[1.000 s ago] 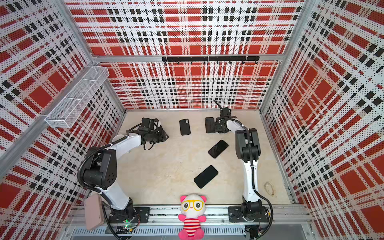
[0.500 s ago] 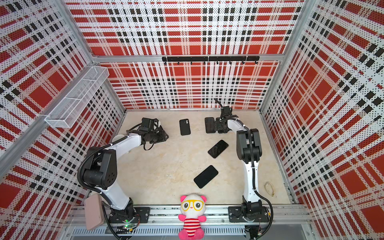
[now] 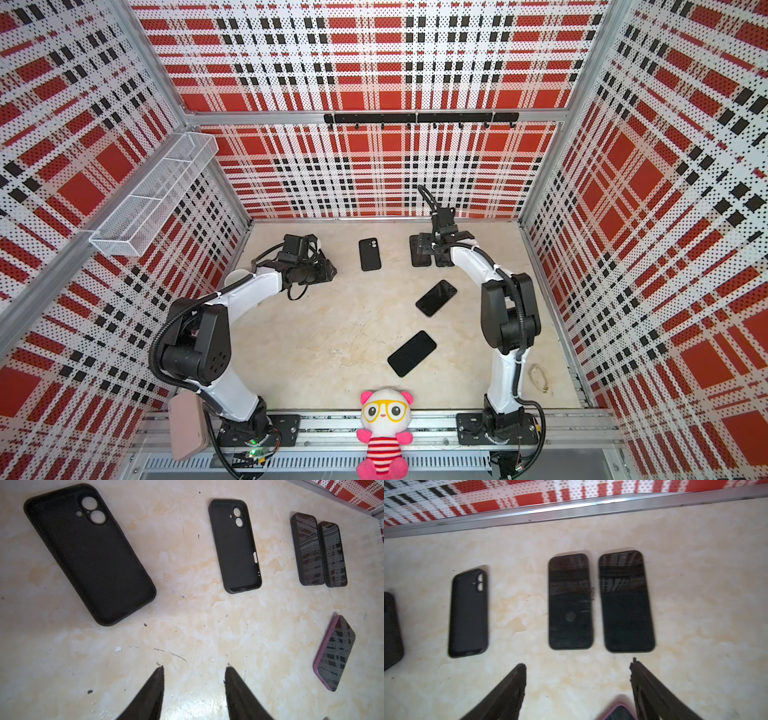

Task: Put the phone into the phone case
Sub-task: 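Move the right gripper over a black case with two lens holes, then grasp the black case's edge with the right gripper and lift it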

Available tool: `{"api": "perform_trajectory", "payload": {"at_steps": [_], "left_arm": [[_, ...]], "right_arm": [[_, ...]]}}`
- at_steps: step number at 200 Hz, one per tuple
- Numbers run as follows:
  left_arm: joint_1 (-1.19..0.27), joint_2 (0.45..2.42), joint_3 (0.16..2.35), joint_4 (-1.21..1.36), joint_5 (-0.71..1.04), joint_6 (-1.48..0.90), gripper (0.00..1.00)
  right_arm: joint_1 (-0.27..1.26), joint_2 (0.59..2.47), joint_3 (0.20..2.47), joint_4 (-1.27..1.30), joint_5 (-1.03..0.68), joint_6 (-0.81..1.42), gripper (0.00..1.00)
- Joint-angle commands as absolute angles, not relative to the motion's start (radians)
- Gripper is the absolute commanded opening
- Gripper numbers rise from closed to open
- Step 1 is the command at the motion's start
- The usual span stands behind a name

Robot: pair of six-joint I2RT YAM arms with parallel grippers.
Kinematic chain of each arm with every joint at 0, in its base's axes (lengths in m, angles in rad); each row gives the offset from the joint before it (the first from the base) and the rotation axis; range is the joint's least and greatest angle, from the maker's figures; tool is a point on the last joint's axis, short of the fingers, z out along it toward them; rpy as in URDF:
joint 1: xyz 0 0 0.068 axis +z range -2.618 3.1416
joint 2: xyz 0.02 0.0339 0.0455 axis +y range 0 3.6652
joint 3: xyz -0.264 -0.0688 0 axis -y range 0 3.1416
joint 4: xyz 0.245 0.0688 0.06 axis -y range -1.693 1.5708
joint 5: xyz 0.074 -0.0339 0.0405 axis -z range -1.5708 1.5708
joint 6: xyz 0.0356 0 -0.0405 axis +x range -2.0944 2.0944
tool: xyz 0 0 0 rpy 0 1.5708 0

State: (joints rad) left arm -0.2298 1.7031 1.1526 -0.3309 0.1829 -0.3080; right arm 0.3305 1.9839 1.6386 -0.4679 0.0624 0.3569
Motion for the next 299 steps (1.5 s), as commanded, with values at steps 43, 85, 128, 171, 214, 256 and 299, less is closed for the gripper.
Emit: {"api": "perform_trajectory", "payload": {"at_steps": [43,85,128,171,214,256,299], "left_arm": [[-0.206,1.665,1.177,-0.344,0.146,-0.288,0.51],[-0.199,1.665,1.177,-0.343,0.153,-0.290,0.54],[-0.196,1.663,1.177,-0.342,0.169,-0.294,0.62],[-0.190,1.669,1.177,-0.340,0.183,-0.296,0.73],[-0.186,1.666,1.177,-0.340,0.187,-0.299,0.88],[-0.183,1.665,1.175,-0.338,0.188,-0.299,0.92],[-0.178,1.661,1.175,-0.339,0.188,-0.297,0.94]], "right_arm": [[0.494,2.254,1.956,-0.495,0.086,0.349,0.65],[0.525,2.400,2.054,-0.411,0.084,0.414,0.59],[0.527,2.504,2.123,-0.416,0.096,0.458,0.52],[0.534,2.571,2.176,-0.439,0.090,0.443,0.42],[0.540,2.609,2.200,-0.463,0.107,0.413,0.39],[0.557,2.612,2.216,-0.501,0.153,0.342,0.16],[0.561,2.558,2.171,-0.516,0.174,0.302,0.01]]}}
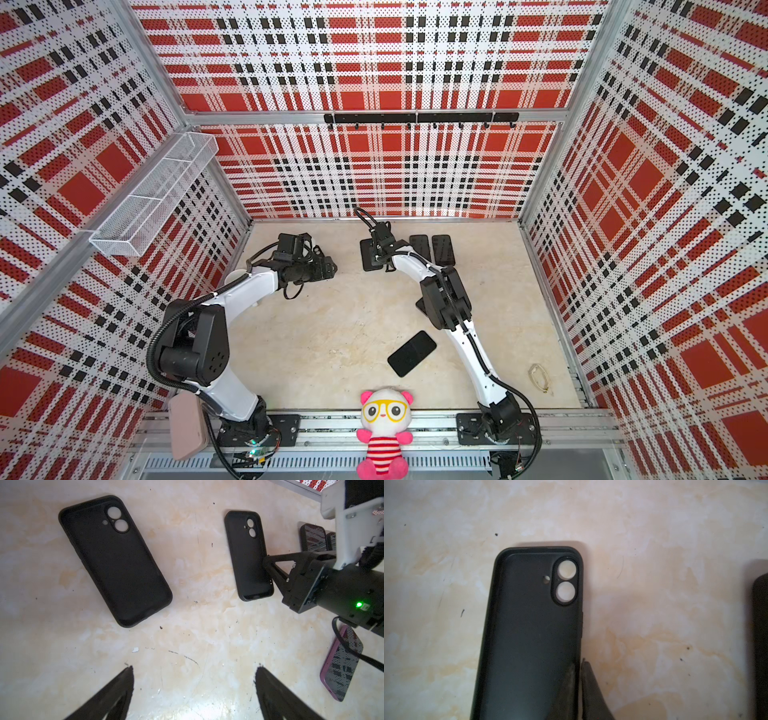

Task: Put the phone into the phone case
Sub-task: 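Grasp the black case's edge with the right gripper and lift it, then set the black case down near the table center and open the right gripper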

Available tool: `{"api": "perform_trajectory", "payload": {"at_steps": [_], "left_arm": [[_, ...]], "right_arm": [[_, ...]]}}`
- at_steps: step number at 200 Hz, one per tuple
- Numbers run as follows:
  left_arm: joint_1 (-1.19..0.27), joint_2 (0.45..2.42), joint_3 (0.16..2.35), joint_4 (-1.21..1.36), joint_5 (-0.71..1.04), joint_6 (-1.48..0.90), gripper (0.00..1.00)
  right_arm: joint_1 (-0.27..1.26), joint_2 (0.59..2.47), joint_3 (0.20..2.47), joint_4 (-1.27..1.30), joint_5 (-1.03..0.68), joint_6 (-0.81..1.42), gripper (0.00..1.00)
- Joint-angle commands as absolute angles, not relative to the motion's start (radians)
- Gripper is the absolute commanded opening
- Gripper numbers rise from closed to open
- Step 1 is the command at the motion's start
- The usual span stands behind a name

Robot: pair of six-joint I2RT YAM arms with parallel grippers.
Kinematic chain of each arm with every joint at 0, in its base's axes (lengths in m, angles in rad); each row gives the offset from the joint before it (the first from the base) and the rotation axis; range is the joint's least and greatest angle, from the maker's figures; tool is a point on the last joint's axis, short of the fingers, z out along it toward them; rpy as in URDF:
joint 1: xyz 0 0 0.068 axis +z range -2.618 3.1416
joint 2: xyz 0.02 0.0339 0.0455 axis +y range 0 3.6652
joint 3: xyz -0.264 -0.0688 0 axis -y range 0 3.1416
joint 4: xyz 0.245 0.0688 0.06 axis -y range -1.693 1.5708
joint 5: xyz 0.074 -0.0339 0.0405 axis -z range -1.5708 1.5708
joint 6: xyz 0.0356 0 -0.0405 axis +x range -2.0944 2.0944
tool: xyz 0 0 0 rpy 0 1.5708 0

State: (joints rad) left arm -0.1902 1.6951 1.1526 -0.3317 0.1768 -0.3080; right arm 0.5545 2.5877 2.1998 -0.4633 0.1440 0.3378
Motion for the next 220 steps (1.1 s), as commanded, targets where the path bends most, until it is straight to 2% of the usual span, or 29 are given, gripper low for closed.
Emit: {"api": "perform_trajectory", "payload": {"at_steps": [1,54,133,181,220], "left_arm": [[-0.178,1.661,1.175,-0.338,0.187,-0.297,0.94],[-0.164,1.648,1.176,-0.336,0.190,-0.297,0.98],[-0.154,1.636,1.173,-0.334,0.193,-0.293,0.98],[-0.153,1.632,1.170,-0.334,0.194,-0.291,0.98],[-0.153,1.637,1.170,-0.334,0.189,-0.287,0.98]], "right_arm": [[0.561,2.554,2.168,-0.517,0.174,0.300,0.00],[0.557,2.289,1.943,-0.497,0.175,0.115,0.00],[0.535,1.860,1.511,-0.488,-0.074,-0.482,0.00],[0.498,1.805,1.408,-0.522,-0.302,-0.818,0.00],[0.497,1.895,1.439,-0.585,-0.403,-0.982,0.00]]}}
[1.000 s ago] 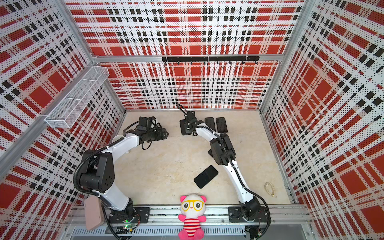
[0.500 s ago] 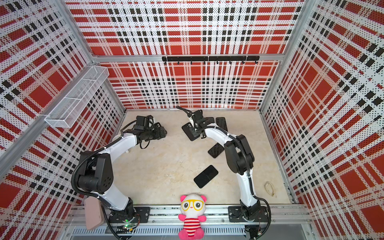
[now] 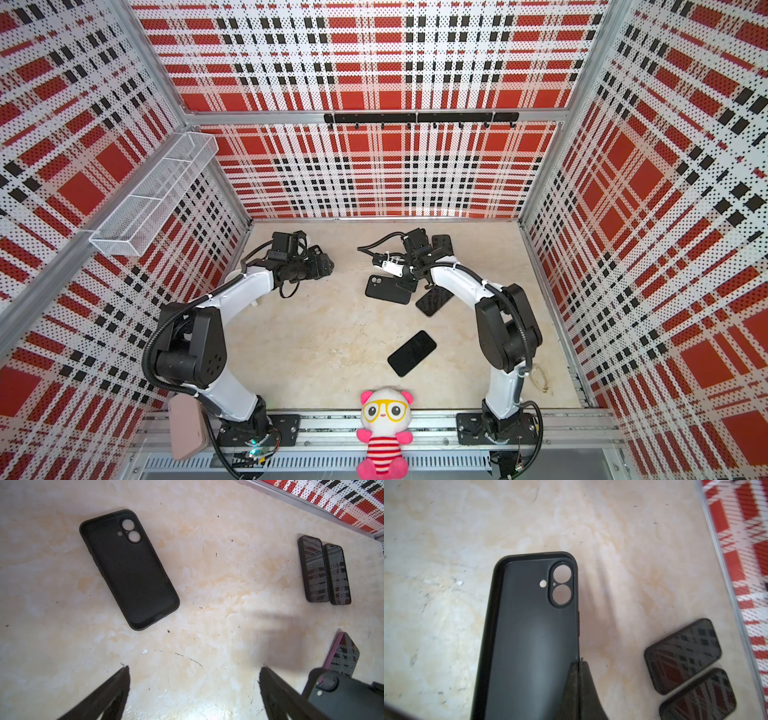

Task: Put the phone into the phone case
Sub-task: 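Set the black case down near the table center and open the right gripper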

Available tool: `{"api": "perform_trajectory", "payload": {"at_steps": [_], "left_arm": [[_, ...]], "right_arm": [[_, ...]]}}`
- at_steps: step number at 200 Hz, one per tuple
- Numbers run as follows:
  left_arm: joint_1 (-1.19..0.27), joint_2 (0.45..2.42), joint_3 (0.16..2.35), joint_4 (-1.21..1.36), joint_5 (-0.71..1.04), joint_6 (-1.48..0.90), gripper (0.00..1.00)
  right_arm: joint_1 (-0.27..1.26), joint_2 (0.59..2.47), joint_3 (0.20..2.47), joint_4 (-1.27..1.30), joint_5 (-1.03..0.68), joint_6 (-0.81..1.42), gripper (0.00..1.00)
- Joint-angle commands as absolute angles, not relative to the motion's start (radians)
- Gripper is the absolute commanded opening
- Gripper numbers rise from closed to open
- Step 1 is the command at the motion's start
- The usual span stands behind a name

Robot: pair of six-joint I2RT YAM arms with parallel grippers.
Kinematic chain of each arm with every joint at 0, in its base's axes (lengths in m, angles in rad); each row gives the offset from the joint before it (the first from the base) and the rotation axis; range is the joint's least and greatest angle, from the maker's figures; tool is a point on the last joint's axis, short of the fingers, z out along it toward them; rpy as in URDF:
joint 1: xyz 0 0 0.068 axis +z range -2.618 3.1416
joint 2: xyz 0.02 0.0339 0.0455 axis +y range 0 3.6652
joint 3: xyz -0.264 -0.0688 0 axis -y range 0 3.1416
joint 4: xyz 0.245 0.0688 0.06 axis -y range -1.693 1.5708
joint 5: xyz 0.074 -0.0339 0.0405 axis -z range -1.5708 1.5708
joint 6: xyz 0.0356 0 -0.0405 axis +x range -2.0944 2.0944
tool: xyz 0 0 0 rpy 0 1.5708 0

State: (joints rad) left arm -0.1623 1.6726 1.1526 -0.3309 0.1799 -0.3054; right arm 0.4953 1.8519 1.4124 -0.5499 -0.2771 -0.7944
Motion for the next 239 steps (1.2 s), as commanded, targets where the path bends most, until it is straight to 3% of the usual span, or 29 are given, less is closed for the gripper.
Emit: {"api": "perform_trajectory", "payload": {"at_steps": [1,87,102,111,131,140,154,198,239], "left_arm": [[-0.152,1.638,1.170,-0.334,0.189,-0.287,0.98],[-0.153,1.658,1.169,-0.334,0.196,-0.285,0.98],[-0.153,1.657,1.169,-0.334,0.192,-0.285,0.98],[-0.154,1.657,1.168,-0.334,0.193,-0.285,0.98],[-0.155,1.655,1.169,-0.334,0.195,-0.285,0.98],[-0.155,1.656,1.169,-0.334,0.195,-0.285,0.98],[-0.156,1.656,1.169,-0.334,0.196,-0.283,0.98],[-0.161,1.651,1.169,-0.334,0.191,-0.281,0.98],[-0.184,1.638,1.167,-0.337,0.172,-0.252,0.98]], "right_arm": [[0.497,1.898,1.440,-0.585,-0.405,-0.984,0.00],[0.496,2.026,1.445,-0.554,-0.383,-0.960,0.00],[0.495,2.031,1.446,-0.552,-0.376,-0.957,0.05],[0.494,2.032,1.450,-0.556,-0.377,-0.949,0.10],[0.491,2.035,1.465,-0.586,-0.393,-0.943,0.37],[0.492,2.030,1.461,-0.588,-0.393,-0.946,0.43],[0.491,2.020,1.465,-0.591,-0.389,-0.940,0.52],[0.485,1.965,1.480,-0.585,-0.382,-0.845,0.66],[0.485,1.874,1.494,-0.612,-0.356,-0.590,0.96]]}}
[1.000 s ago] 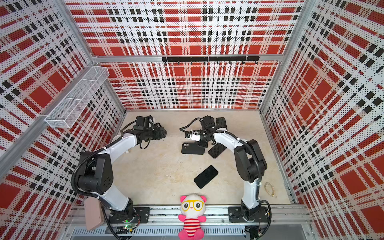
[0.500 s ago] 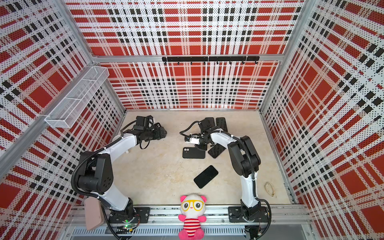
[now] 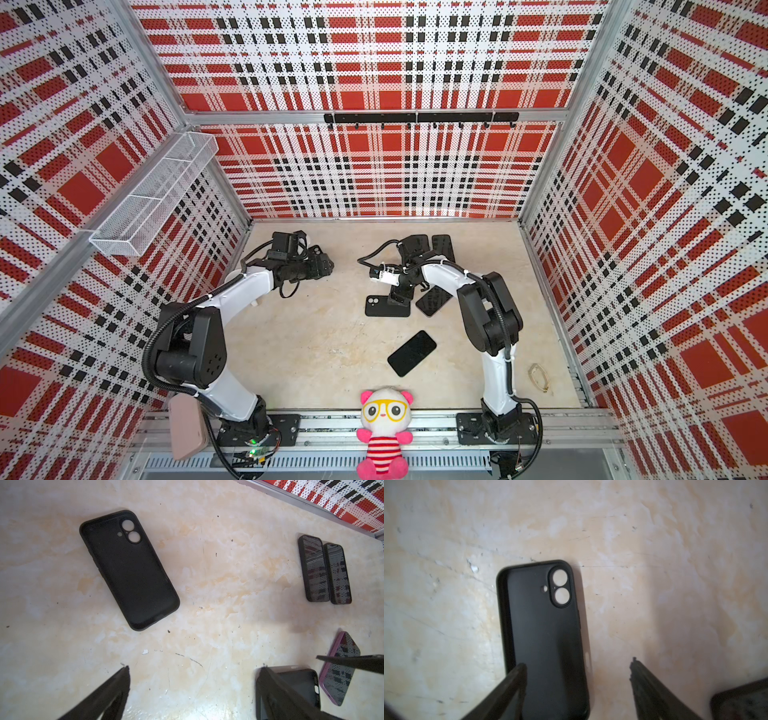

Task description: Put the phone into the phone case

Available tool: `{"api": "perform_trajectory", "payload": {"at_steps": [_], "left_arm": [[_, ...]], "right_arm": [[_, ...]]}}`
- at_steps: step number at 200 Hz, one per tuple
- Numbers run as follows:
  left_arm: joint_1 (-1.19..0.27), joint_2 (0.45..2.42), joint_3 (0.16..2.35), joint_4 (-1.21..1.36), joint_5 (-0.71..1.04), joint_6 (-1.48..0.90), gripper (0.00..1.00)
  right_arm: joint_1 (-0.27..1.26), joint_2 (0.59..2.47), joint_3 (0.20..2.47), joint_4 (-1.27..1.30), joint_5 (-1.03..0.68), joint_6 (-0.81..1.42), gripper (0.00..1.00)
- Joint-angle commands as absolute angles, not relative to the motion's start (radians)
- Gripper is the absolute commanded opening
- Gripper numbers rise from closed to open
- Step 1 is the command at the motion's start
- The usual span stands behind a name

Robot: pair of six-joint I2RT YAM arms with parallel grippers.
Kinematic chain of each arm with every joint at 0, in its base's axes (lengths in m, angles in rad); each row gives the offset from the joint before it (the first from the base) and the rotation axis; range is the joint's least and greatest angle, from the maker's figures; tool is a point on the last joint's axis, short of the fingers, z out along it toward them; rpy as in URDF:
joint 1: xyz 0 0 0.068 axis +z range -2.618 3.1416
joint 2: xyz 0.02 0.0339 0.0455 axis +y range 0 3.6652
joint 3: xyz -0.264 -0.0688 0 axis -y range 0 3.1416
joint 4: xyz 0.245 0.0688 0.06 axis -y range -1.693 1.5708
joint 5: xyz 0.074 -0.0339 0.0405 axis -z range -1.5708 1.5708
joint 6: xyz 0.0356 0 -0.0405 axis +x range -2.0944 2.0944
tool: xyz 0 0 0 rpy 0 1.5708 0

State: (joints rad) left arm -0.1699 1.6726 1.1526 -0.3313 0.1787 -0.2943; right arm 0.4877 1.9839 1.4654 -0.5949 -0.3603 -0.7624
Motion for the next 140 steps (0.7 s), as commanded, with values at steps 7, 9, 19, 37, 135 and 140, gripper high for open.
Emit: {"api": "perform_trajectory", "payload": {"at_steps": [7,9,19,37,135,140], "left_arm": [[-0.187,1.637,1.169,-0.337,0.164,-0.247,0.98],[-0.189,1.638,1.170,-0.337,0.164,-0.245,0.98],[-0.201,1.646,1.174,-0.337,0.165,-0.243,0.98],[-0.239,1.675,1.223,-0.358,0.177,-0.230,0.98],[-0.438,1.660,1.266,-0.473,0.060,-0.096,0.98],[-0.437,1.649,1.263,-0.473,0.061,-0.098,0.98]], "right_arm": [[0.486,1.848,1.493,-0.611,-0.331,-0.528,1.00],[0.487,1.840,1.492,-0.614,-0.323,-0.510,1.00],[0.488,1.806,1.494,-0.626,-0.277,-0.416,1.00],[0.487,1.739,1.504,-0.664,-0.204,-0.262,1.00],[0.456,1.624,1.498,-1.075,0.317,0.825,1.00],[0.453,1.645,1.504,-1.098,0.318,0.848,1.00]]}}
